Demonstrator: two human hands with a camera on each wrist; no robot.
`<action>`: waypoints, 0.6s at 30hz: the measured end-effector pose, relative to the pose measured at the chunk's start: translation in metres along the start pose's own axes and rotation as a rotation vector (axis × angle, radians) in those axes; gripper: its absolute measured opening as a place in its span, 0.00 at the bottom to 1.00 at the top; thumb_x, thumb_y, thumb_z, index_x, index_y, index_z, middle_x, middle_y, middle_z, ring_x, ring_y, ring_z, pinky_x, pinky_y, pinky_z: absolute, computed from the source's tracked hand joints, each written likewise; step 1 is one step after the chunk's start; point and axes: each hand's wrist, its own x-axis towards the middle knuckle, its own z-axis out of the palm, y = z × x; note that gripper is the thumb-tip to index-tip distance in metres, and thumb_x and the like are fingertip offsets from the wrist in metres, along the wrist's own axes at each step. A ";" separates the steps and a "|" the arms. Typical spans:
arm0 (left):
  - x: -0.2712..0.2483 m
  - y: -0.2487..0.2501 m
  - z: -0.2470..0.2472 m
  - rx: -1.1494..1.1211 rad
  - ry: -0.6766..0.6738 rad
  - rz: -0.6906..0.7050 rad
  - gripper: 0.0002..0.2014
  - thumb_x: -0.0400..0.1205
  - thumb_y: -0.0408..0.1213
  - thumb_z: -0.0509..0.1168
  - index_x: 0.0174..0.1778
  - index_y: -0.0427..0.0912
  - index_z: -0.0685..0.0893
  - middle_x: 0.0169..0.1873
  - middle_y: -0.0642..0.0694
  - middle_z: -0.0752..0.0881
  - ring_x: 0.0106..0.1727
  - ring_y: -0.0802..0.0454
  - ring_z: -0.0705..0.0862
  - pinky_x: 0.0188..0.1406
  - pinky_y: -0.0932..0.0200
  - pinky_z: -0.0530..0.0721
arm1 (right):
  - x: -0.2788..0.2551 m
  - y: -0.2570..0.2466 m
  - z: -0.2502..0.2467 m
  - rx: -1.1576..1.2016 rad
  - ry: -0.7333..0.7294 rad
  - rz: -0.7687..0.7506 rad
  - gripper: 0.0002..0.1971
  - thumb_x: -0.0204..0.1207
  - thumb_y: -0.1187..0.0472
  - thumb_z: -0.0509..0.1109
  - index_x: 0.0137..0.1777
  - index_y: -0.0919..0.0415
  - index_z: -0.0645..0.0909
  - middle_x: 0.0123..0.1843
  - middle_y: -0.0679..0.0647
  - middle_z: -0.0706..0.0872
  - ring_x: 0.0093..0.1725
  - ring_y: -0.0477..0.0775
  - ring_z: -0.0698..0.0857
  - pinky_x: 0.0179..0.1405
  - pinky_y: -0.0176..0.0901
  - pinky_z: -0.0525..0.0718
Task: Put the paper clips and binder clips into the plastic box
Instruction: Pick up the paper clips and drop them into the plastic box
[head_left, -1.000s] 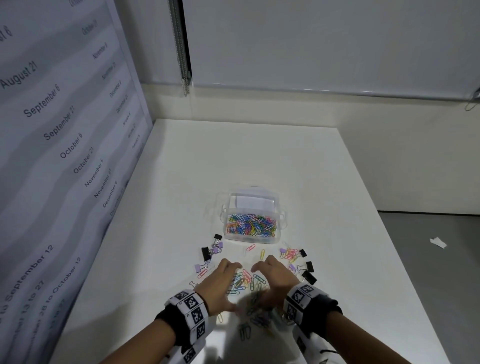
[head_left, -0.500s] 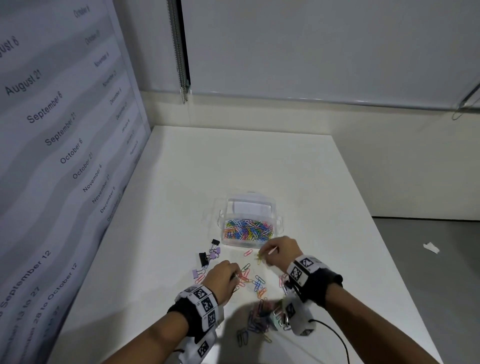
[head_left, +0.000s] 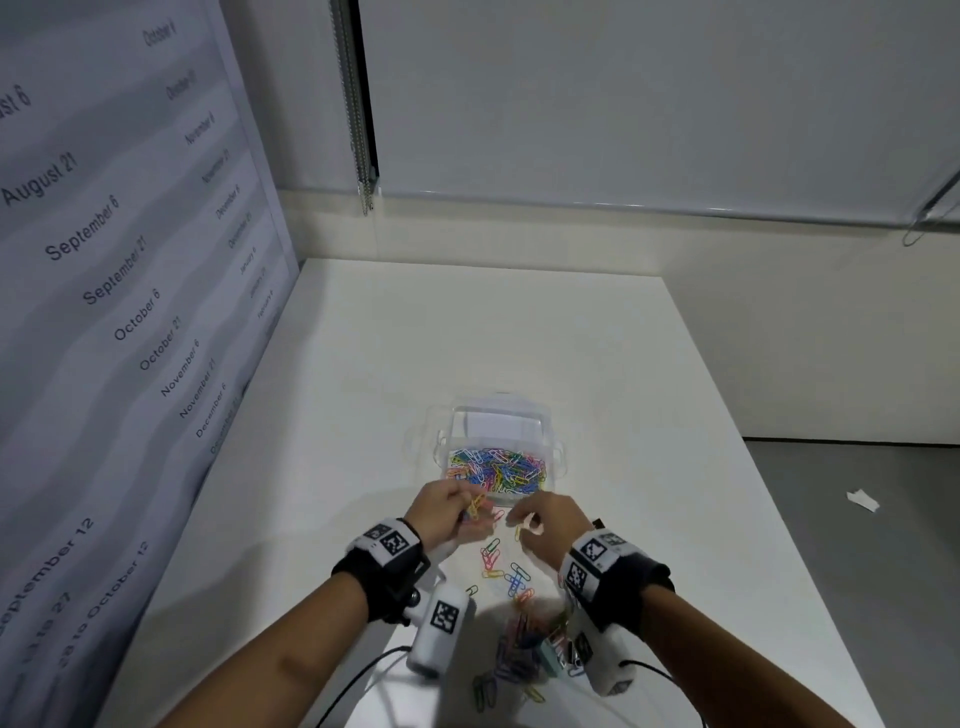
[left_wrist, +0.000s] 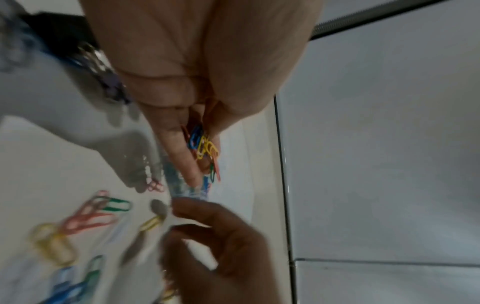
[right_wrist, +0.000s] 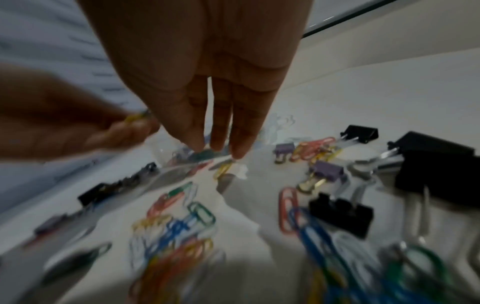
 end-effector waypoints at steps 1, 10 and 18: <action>0.001 0.007 0.001 -0.041 0.015 0.004 0.12 0.86 0.25 0.52 0.45 0.34 0.81 0.45 0.35 0.84 0.38 0.44 0.88 0.45 0.52 0.91 | -0.001 0.000 0.006 -0.058 -0.052 -0.025 0.17 0.74 0.67 0.63 0.61 0.56 0.82 0.64 0.54 0.82 0.63 0.52 0.79 0.70 0.43 0.74; 0.003 0.034 0.011 -0.300 -0.067 -0.027 0.10 0.88 0.36 0.51 0.54 0.39 0.77 0.48 0.46 0.81 0.56 0.50 0.79 0.67 0.55 0.74 | -0.013 -0.001 0.034 -0.318 -0.256 -0.097 0.28 0.74 0.65 0.63 0.76 0.62 0.65 0.79 0.58 0.61 0.75 0.61 0.63 0.73 0.50 0.68; -0.017 -0.003 -0.007 0.528 -0.129 0.203 0.14 0.77 0.31 0.67 0.58 0.46 0.82 0.43 0.55 0.85 0.44 0.57 0.83 0.46 0.65 0.81 | -0.048 0.023 0.022 -0.084 -0.172 -0.254 0.17 0.75 0.57 0.68 0.64 0.60 0.80 0.62 0.60 0.81 0.62 0.54 0.77 0.59 0.35 0.70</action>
